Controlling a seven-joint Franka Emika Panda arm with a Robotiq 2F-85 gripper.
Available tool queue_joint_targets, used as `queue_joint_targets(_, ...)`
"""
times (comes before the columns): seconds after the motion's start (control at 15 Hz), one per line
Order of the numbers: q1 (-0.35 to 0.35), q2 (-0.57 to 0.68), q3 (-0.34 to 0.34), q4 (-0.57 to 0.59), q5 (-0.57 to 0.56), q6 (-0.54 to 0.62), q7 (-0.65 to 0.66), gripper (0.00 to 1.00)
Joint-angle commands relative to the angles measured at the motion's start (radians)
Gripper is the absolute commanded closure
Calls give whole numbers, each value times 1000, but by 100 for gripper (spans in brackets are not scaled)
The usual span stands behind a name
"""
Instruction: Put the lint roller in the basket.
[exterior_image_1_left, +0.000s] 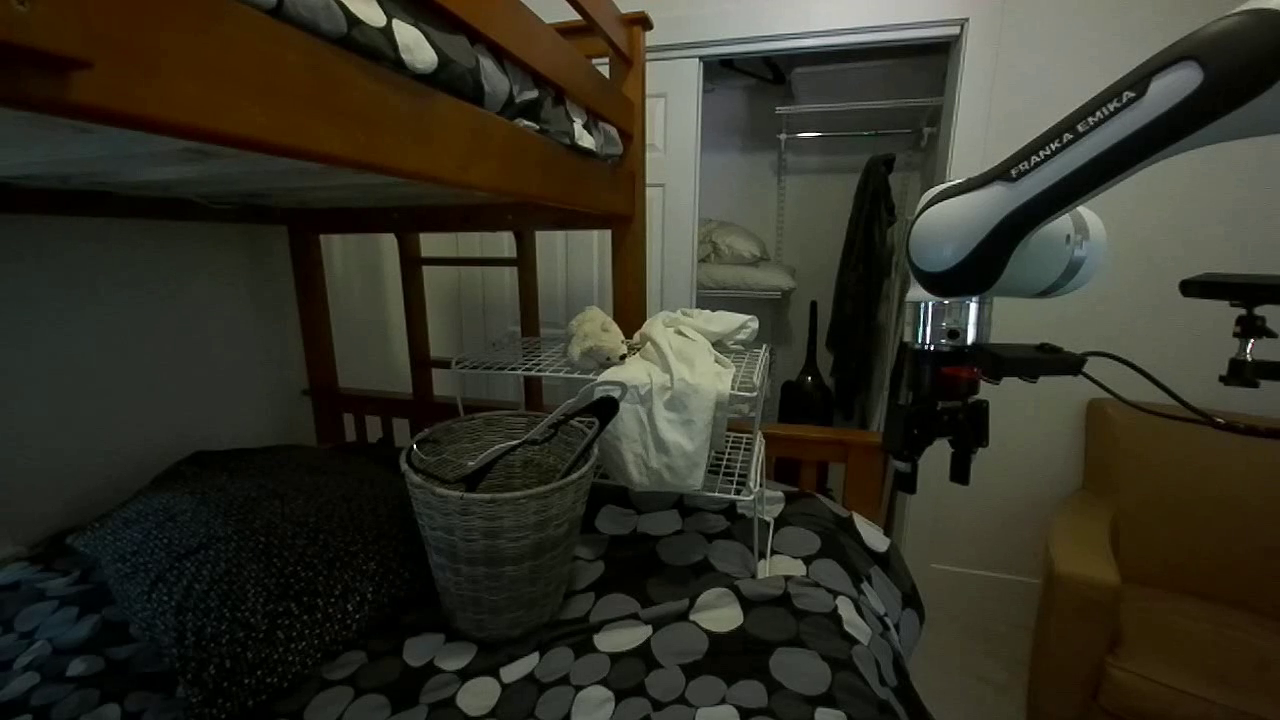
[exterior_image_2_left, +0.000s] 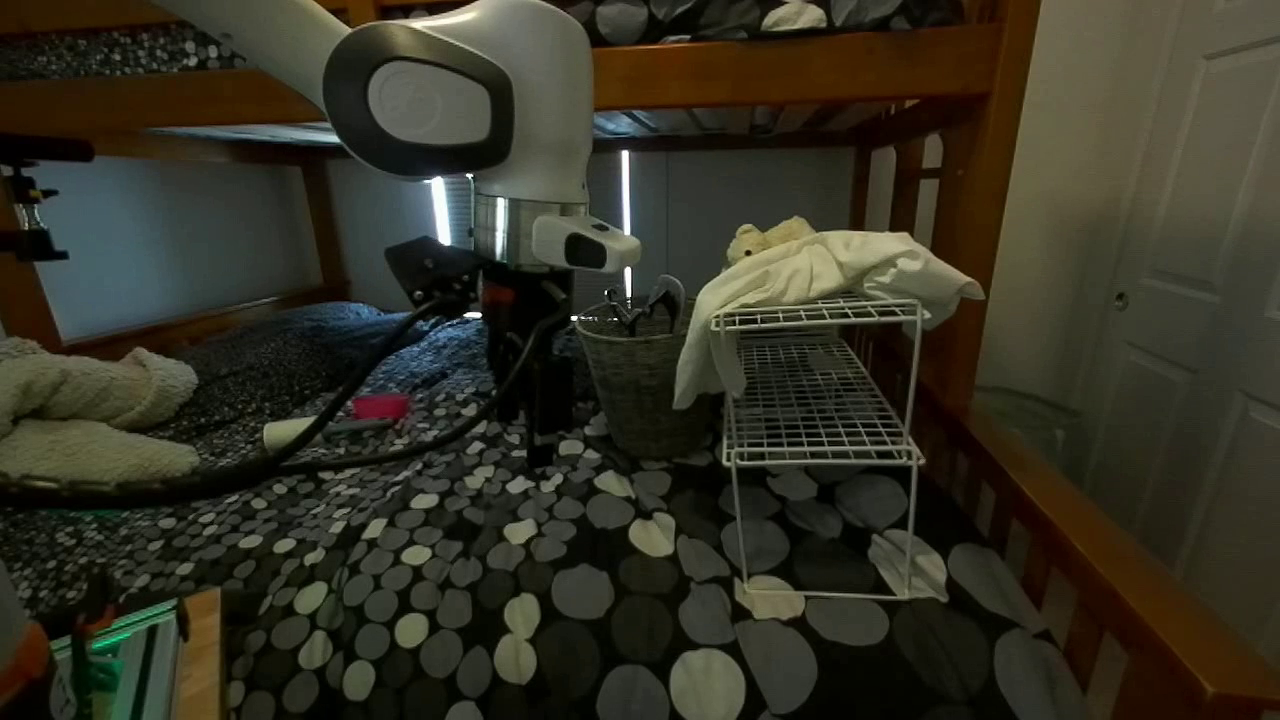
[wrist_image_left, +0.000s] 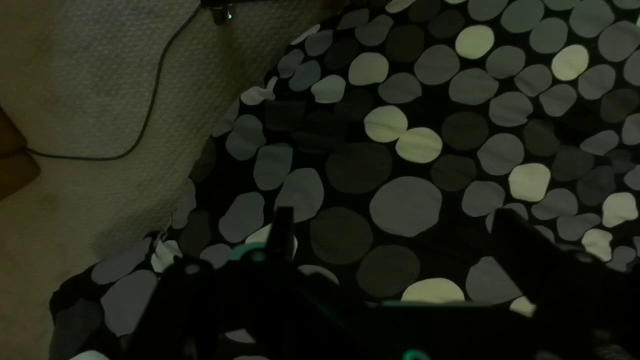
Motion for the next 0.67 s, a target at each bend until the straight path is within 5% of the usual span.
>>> queue_joint_targets(0.0, 16, 35, 72, 0, -31, -47, 49, 0)
queue_joint_targets(0.6, 328, 174, 427, 82, -11, 29, 81, 0)
